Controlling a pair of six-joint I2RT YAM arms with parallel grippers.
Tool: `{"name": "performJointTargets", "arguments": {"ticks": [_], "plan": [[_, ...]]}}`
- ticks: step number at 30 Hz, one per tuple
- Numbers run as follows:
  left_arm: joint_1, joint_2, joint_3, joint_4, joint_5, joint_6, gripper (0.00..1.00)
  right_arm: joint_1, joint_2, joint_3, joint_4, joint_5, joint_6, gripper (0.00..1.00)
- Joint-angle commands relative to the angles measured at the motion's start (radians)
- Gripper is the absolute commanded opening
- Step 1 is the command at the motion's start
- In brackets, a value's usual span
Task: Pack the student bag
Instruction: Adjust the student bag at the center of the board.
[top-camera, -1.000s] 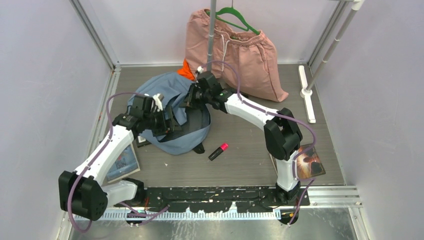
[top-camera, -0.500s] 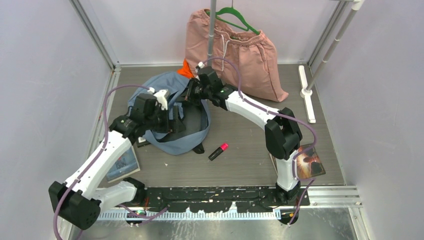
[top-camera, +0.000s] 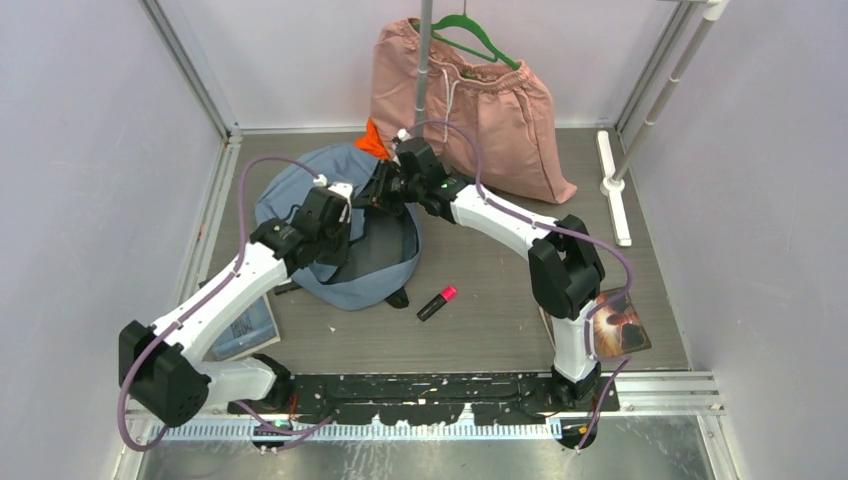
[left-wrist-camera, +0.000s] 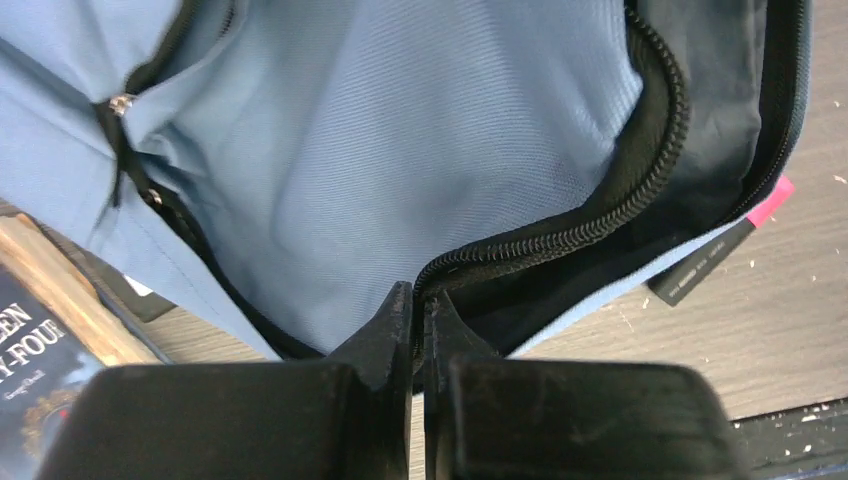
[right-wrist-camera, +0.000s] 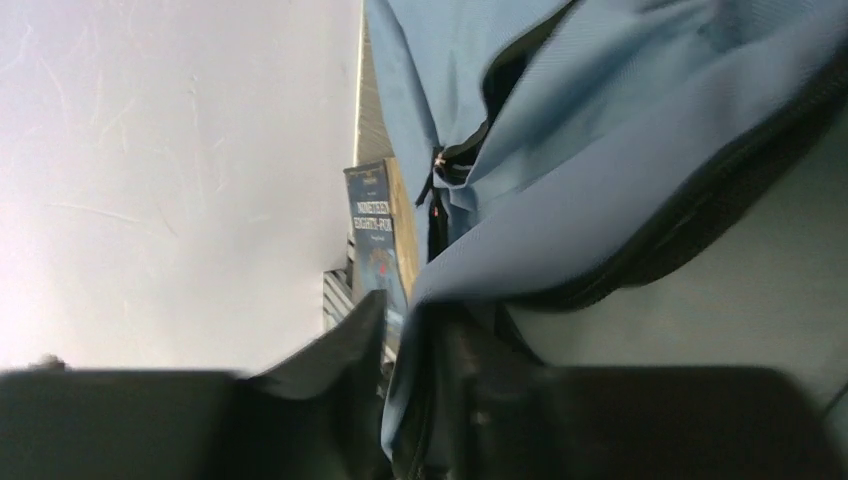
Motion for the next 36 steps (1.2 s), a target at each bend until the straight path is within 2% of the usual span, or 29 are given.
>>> {"name": "performJointTargets", "arguments": {"ticks": [1, 2, 4, 9, 12, 17, 20, 22, 25, 28, 31, 32, 33, 36], "plan": [[0.059, 0.067, 0.153, -0.077, -0.07, -0.002, 0.0, -0.009, -0.103, -0.008, -0.037, 0.012, -0.073, 0.56], [0.098, 0.079, 0.178, -0.088, -0.023, -0.005, 0.0, -0.023, -0.129, -0.012, -0.08, 0.048, -0.113, 0.71], [0.152, 0.078, 0.201, -0.067, 0.045, -0.019, 0.0, -0.055, -0.196, -0.03, -0.167, 0.127, -0.196, 0.84], [0.337, 0.061, 0.226, 0.034, 0.253, -0.105, 0.0, -0.184, -0.418, -0.158, -0.329, 0.338, -0.284, 0.87], [0.414, 0.059, 0.238, 0.066, 0.326, -0.149, 0.0, -0.254, -0.583, -0.3, -0.407, 0.549, -0.299, 0.88], [0.454, 0.045, 0.199, 0.157, 0.372, -0.194, 0.0, -0.387, -0.804, -0.536, -0.662, 0.932, -0.163, 0.9], [0.454, 0.086, 0.19, 0.184, 0.422, -0.217, 0.0, -0.493, -0.887, -0.639, -0.827, 1.071, -0.025, 0.94], [0.454, 0.118, 0.201, 0.164, 0.384, -0.222, 0.0, -0.559, -0.91, -0.676, -0.937, 1.134, 0.071, 1.0], [0.466, 0.162, 0.224, 0.173, 0.297, -0.226, 0.0, -0.631, -0.93, -0.723, -1.039, 1.17, 0.176, 1.0], [0.487, 0.262, 0.296, 0.168, 0.286, -0.221, 0.0, -0.654, -0.925, -0.789, -1.007, 1.146, 0.198, 1.0], [0.488, 0.409, 0.385, 0.092, 0.287, -0.212, 0.0, -0.682, -0.879, -0.843, -0.953, 1.085, 0.204, 1.0], [0.488, 0.441, 0.412, 0.055, 0.319, -0.21, 0.04, -0.693, -0.858, -0.857, -0.935, 1.071, 0.204, 1.0], [0.486, 0.463, 0.434, 0.024, 0.345, -0.215, 0.12, -0.703, -0.835, -0.868, -0.92, 1.06, 0.205, 1.0], [0.457, 0.433, 0.438, 0.007, 0.347, -0.208, 0.5, -0.77, -0.774, -0.911, -0.848, 0.999, 0.175, 1.0]]}}
